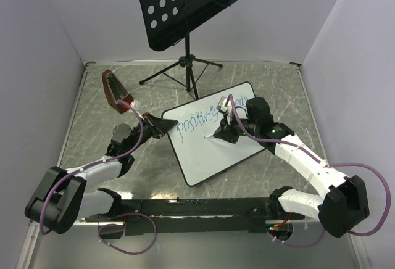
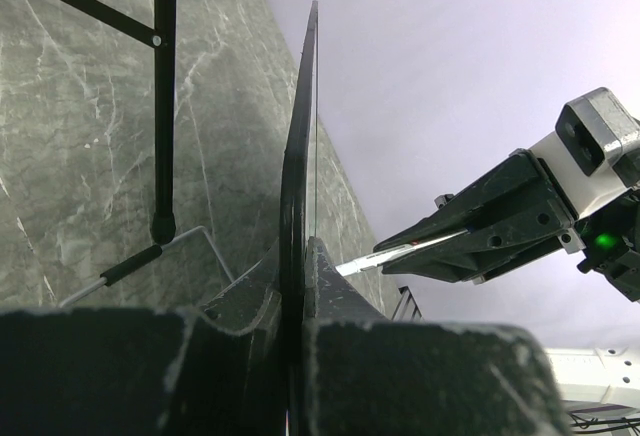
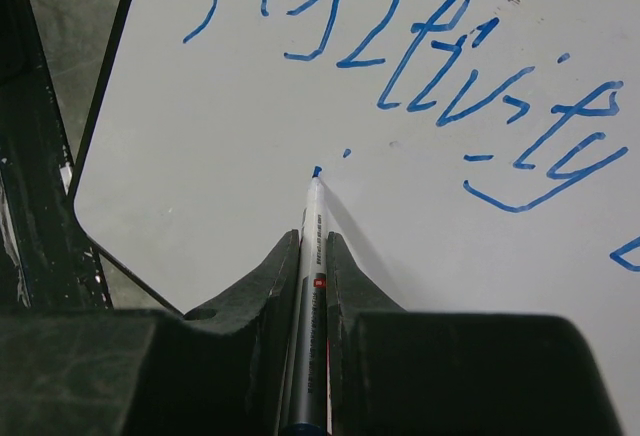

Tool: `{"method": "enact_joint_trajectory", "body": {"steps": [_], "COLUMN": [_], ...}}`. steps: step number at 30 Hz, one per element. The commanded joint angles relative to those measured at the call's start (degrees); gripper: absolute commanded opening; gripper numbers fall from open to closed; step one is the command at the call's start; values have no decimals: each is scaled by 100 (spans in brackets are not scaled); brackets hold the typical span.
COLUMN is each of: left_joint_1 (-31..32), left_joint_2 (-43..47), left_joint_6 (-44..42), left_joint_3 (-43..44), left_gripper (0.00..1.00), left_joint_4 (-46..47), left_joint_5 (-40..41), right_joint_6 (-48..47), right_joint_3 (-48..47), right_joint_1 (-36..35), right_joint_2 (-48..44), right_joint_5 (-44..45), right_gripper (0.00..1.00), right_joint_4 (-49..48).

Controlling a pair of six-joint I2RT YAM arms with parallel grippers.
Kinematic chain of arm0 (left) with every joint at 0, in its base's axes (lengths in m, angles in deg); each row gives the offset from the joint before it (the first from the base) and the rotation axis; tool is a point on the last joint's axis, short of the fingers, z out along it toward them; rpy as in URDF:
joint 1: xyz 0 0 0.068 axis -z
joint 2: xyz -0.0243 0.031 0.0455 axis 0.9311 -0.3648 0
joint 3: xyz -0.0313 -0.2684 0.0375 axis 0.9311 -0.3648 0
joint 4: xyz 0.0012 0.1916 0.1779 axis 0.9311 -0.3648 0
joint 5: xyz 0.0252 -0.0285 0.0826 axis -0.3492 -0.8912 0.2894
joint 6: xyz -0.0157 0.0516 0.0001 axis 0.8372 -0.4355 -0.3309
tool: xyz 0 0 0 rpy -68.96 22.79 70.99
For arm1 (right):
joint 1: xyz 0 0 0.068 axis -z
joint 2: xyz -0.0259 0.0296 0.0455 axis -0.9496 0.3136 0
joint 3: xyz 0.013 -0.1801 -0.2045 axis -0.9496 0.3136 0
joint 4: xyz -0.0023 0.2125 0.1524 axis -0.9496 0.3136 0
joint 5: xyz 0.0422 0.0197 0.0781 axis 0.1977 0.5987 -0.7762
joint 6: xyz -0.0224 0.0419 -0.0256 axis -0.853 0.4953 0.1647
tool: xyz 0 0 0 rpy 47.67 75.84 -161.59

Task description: Write a sentence on the whiteboard

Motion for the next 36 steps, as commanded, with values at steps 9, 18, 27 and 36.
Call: {"method": "enact_joint_trajectory", "body": {"steps": [9,18,27,36], "left_joint_1": [60,60,60,60], "left_joint_2": [176,141,132,176], "left_joint_6": [-229,-238,-247,-273], "left_joint_3": [156,182,200,191], "left_gripper": [1,1,1,1], "left_joint_4": [584,592,566,496], "left_joint_5": [-101,-92,-92,-101], "right_joint_6": [-261,-376,-402,-147], "right_joint_3": [-151,-142,-344,-1197], "right_joint_1": [-11,-72,-546,-205], "right_joint_2": [-61,-105,79,299], "right_joint_5": [168,-43,-281,-491], "right_gripper": [0,0,0,0], "right_joint_4": [464,736,780,745]}}
